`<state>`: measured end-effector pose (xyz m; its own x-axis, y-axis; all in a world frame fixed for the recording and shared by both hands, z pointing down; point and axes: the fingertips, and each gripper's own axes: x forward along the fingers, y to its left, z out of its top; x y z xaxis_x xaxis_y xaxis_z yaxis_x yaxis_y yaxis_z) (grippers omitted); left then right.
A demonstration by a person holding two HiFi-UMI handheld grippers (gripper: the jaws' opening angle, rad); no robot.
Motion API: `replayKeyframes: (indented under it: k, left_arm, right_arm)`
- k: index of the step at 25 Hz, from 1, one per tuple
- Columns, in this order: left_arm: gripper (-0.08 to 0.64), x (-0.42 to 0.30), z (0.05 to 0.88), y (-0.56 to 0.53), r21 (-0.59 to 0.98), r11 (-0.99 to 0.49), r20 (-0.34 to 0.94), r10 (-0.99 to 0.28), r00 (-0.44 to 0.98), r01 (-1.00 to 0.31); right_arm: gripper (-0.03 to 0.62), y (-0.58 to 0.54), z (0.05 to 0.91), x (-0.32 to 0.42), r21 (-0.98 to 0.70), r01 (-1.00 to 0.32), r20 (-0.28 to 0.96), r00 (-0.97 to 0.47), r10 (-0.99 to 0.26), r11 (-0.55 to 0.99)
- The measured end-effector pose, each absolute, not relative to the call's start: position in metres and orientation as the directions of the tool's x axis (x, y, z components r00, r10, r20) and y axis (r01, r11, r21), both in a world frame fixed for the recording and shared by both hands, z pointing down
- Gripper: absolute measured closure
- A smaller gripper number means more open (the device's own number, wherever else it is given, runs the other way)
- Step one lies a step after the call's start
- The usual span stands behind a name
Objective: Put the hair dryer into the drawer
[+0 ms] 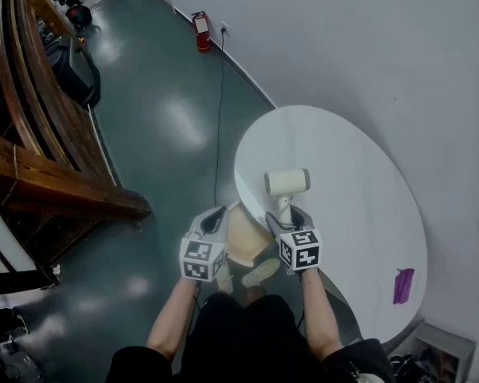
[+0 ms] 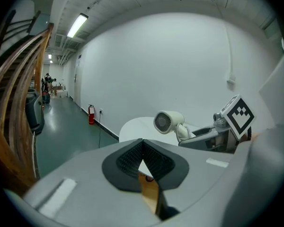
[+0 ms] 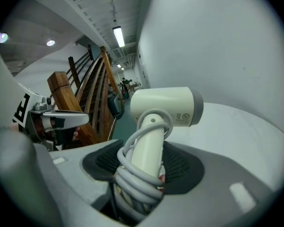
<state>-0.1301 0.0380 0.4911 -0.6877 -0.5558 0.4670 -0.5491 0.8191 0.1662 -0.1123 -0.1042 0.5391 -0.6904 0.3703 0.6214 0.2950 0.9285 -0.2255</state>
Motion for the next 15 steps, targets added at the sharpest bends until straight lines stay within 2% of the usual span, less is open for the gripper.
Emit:
replayKeyframes:
  k: [15]
  left_arm:
    - [0.554, -0.113, 0.518, 0.119, 0.21, 0.877, 0.489, -0.477, -0.731, -0.432]
  right_arm:
    - [0.331, 0.008, 0.563, -0.104, -0.239, 0.49, 0.664, -0.548, 0.509, 0.839]
